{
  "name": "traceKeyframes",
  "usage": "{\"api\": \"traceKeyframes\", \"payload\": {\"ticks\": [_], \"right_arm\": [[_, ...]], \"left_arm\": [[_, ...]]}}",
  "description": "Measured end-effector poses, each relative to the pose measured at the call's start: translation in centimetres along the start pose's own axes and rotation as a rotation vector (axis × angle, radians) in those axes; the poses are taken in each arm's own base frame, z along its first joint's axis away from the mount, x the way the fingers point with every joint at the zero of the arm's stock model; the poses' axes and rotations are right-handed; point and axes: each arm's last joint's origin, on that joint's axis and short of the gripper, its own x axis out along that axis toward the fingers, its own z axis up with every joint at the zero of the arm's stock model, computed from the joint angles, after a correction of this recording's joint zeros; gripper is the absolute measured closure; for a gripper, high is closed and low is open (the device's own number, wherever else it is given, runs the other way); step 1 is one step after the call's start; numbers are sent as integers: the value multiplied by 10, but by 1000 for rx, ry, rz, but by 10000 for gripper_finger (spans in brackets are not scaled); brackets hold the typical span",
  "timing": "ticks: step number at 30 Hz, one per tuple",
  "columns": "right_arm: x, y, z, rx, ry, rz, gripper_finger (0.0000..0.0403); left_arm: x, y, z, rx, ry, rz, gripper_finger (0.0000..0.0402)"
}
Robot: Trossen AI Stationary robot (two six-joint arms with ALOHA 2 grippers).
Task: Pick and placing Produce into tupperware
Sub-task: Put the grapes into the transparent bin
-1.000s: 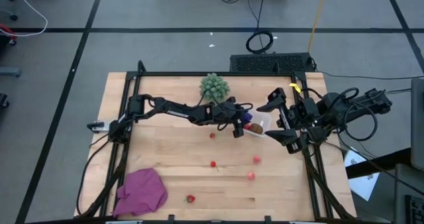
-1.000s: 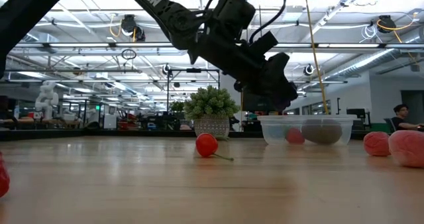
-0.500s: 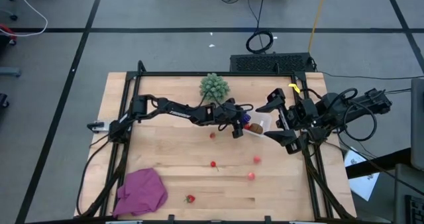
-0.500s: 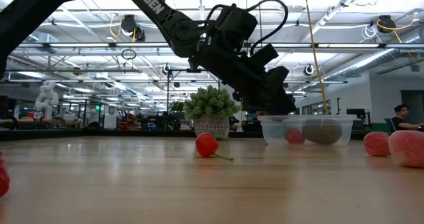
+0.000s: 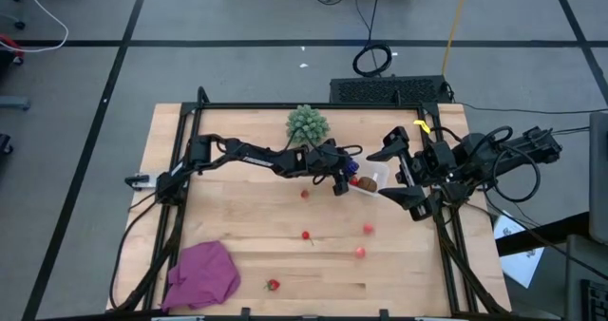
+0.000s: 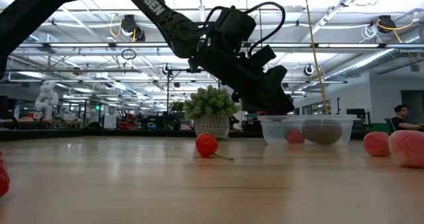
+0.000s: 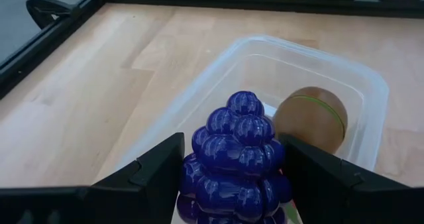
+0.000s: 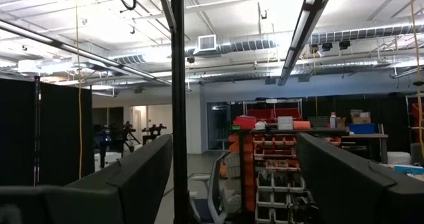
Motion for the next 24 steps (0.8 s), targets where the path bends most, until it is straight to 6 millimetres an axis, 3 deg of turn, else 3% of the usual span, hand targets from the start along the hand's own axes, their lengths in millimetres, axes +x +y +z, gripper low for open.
{"api": "traceKeyframes", "payload": {"ticks": [24], "right_arm": [[0, 0, 0, 0, 1, 0, 92]], "left_arm": [[3, -2, -3, -16, -7, -43, 162]]}}
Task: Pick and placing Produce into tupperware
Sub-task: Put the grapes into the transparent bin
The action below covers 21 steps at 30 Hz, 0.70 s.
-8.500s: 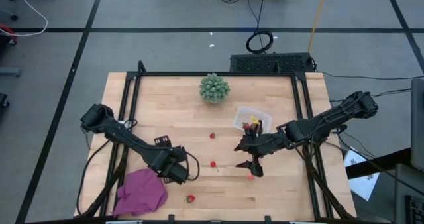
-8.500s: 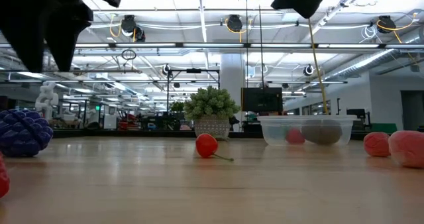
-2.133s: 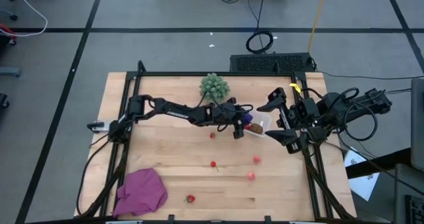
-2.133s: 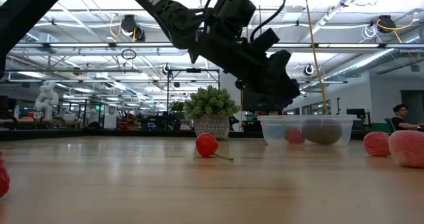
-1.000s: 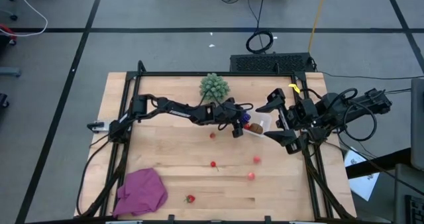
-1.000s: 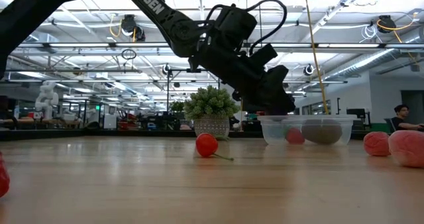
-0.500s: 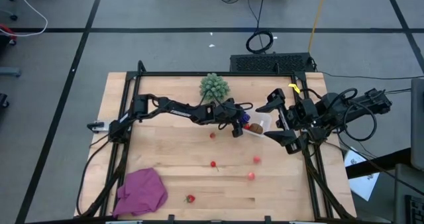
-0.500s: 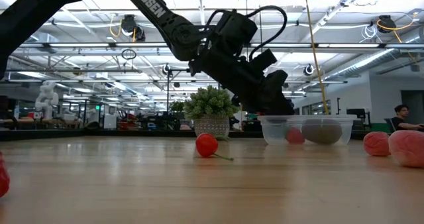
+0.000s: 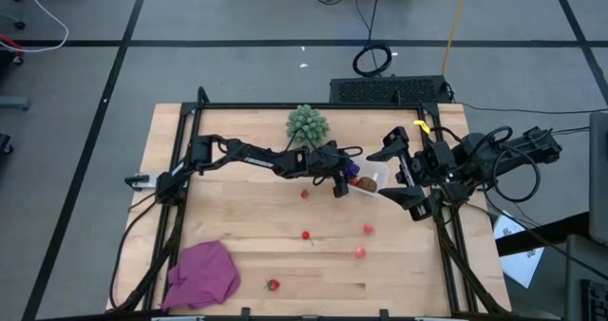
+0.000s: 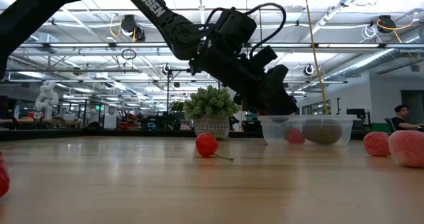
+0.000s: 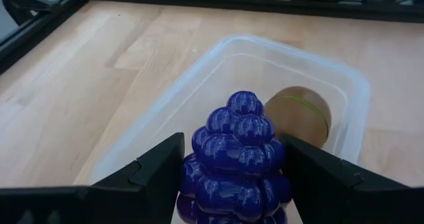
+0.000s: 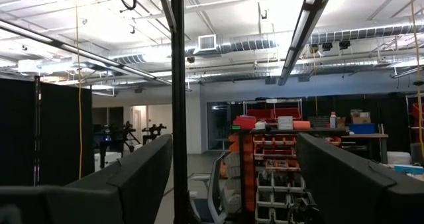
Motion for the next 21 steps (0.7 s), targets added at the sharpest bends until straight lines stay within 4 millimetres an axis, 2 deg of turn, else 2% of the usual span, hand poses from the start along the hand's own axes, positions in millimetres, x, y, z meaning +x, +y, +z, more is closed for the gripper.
{"api": "traceKeyframes", "payload": {"ticks": [21], "right_arm": [[0, 0, 0, 0, 0, 0, 92]], "left_arm": [[0, 4, -1, -9, 11, -36, 162]]}}
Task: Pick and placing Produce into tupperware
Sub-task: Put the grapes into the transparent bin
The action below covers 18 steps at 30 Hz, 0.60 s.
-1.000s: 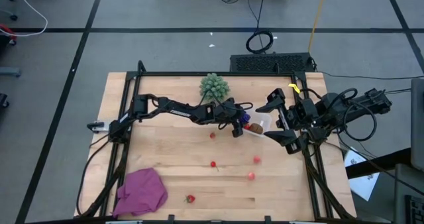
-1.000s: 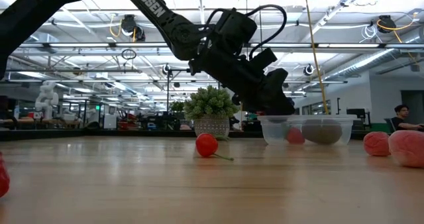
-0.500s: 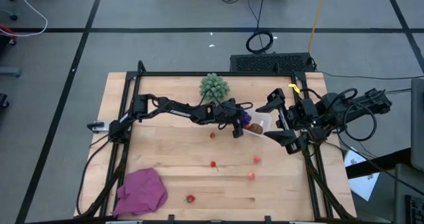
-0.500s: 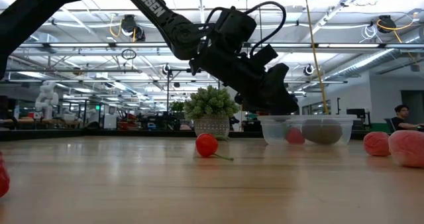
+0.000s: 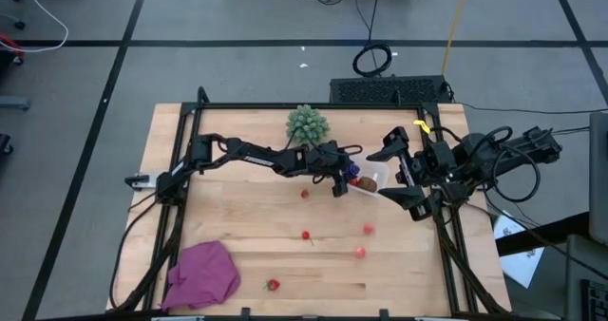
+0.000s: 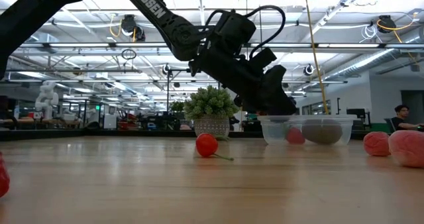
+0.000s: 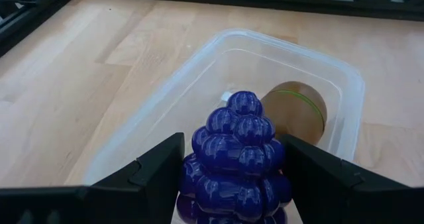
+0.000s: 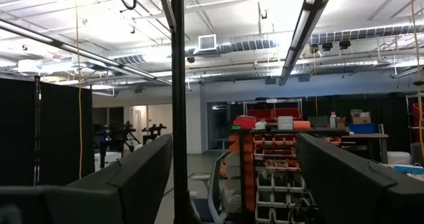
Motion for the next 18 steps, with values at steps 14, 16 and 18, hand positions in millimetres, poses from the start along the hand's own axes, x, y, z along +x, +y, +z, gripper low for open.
{"api": "traceKeyframes", "payload": {"ticks": [14, 16, 18], "right_arm": [[0, 0, -1, -1, 7, 0, 92], [0, 0, -1, -1, 8, 0, 92], [0, 0, -1, -1, 8, 0, 92]], "left_arm": [[0, 1, 0, -17, 3, -4, 157], [0, 3, 0, -34, 3, -3, 145], [0, 6, 0, -62, 3, 7, 127]]}}
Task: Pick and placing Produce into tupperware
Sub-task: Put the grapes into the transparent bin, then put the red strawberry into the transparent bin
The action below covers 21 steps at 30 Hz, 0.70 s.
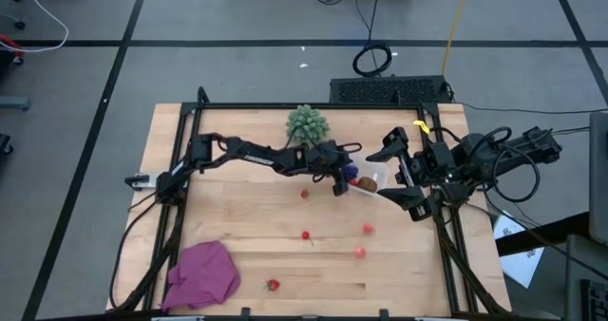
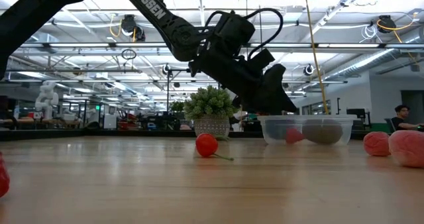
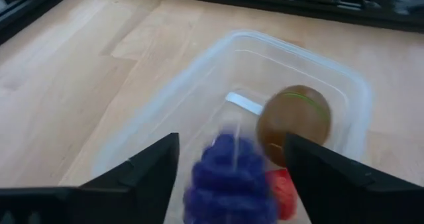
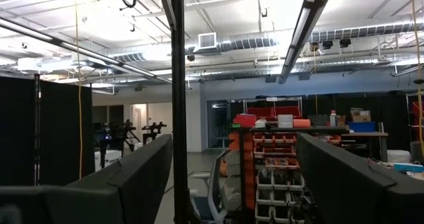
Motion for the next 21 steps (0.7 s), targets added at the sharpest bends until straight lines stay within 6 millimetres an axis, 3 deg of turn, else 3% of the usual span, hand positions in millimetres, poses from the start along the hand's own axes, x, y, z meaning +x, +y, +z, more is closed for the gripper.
{"api": "traceKeyframes", "payload": {"ticks": [10, 15, 21], "right_arm": [[0, 0, 0, 0, 1, 0, 92], [0, 0, 0, 1, 5, 0, 92], [0, 0, -4, 21, 38, 4, 92]], "left_arm": [[0, 4, 1, -30, -13, 20, 37], [0, 1, 9, 30, -95, 15, 24], [-17, -12, 37, 95, -230, 13, 23]]}}
